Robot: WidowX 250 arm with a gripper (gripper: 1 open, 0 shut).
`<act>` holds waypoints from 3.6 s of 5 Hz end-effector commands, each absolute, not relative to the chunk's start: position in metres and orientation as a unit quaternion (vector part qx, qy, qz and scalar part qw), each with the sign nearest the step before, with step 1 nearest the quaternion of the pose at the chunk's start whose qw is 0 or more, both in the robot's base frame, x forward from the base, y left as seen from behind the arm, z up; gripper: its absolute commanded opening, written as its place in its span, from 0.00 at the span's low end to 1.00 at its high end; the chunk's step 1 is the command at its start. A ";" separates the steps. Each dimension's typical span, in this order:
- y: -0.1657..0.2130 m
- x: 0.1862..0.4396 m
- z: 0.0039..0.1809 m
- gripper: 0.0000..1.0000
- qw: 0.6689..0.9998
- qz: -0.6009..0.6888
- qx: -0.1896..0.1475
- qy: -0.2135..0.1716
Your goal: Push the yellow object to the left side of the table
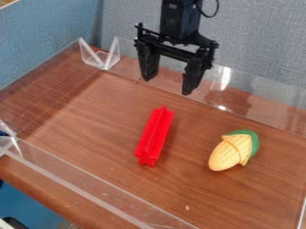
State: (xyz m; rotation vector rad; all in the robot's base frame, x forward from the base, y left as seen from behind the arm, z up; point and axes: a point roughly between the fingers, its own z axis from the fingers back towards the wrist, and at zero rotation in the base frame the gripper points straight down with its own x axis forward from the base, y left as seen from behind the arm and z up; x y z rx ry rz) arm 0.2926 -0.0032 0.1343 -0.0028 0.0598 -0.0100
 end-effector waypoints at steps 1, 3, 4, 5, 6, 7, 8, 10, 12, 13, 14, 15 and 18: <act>-0.006 0.292 0.128 1.00 0.999 -0.015 -0.002 0.038; -0.030 0.297 0.111 1.00 0.994 -0.095 -0.004 0.045; -0.056 0.301 0.101 1.00 0.988 -0.151 -0.003 0.041; -0.081 0.305 0.088 1.00 0.981 -0.191 -0.002 0.039; -0.098 0.305 0.070 1.00 0.976 -0.215 -0.002 0.046; -0.101 0.306 0.050 1.00 0.973 -0.224 -0.002 0.061; -0.102 0.308 0.035 1.00 0.971 -0.228 0.001 0.074; -0.103 0.310 0.036 0.00 0.969 -0.236 0.005 0.075; -0.102 0.310 0.044 0.00 0.967 -0.244 0.009 0.067; -0.102 0.310 0.046 0.00 0.967 -0.248 0.010 0.063; -0.102 0.310 0.049 0.00 0.966 -0.253 0.012 0.058; -0.103 0.309 0.051 0.00 0.965 -0.257 0.013 0.055; -0.102 0.310 0.051 0.00 0.962 -0.268 0.016 0.050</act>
